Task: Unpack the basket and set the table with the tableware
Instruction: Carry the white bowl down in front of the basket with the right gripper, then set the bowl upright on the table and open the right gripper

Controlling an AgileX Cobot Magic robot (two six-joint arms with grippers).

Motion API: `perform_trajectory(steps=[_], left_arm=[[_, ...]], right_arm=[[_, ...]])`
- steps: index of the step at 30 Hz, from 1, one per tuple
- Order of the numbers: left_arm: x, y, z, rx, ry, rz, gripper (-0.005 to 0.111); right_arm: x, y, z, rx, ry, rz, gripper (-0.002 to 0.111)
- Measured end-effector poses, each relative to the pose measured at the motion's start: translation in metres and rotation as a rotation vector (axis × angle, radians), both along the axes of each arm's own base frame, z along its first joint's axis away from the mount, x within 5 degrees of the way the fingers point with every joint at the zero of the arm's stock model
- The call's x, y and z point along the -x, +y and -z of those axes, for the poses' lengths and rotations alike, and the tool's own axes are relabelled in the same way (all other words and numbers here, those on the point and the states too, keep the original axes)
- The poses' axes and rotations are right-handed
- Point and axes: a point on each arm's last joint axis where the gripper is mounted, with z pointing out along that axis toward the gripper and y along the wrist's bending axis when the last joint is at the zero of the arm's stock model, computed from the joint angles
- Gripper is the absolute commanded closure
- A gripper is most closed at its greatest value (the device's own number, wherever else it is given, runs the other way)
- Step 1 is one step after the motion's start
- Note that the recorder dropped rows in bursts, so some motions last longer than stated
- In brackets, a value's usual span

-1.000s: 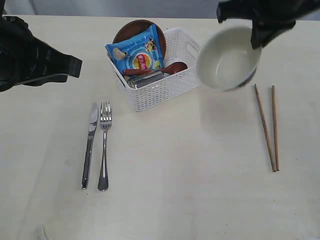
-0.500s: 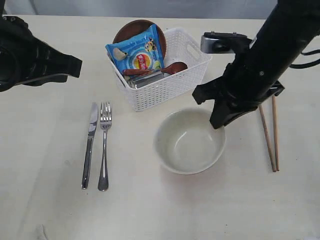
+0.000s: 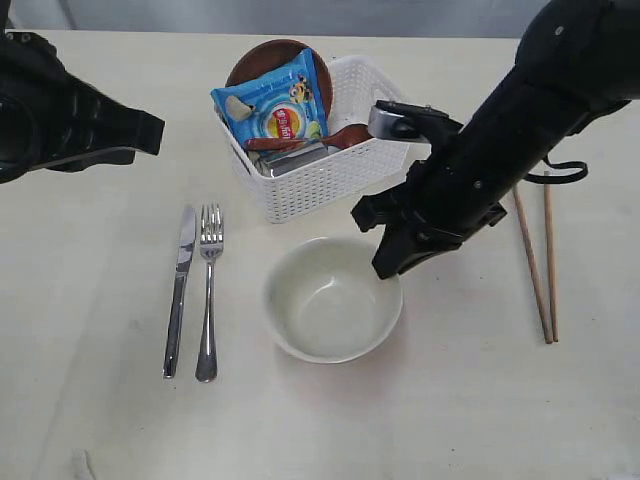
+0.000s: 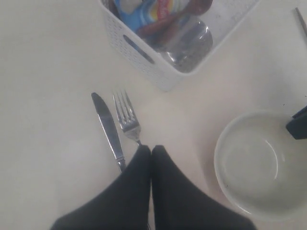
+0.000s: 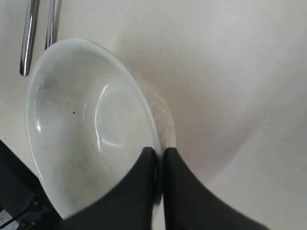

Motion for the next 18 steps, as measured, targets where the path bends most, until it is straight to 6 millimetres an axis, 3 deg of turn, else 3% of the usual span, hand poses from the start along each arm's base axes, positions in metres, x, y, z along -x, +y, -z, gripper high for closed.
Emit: perform_trajectory(steps=[12,15,18], left_arm=[[0.0,0.0,0.0,0.002,-0.003,0.0,0.107],[0.0,0.0,0.0,0.002,-0.003,0.0,0.107],[0.0,0.0,0.0,0.002,-0.003,0.0,0.107]], right_arm=[[0.004,0.02,0.013,0.013,-0.051,-0.05,0.108],[0.003,0.02,0.014,0.013,-0.044,-0.046,0.092],[0.003,0.02,0.015,0.016,-0.04,-0.049,0.06]])
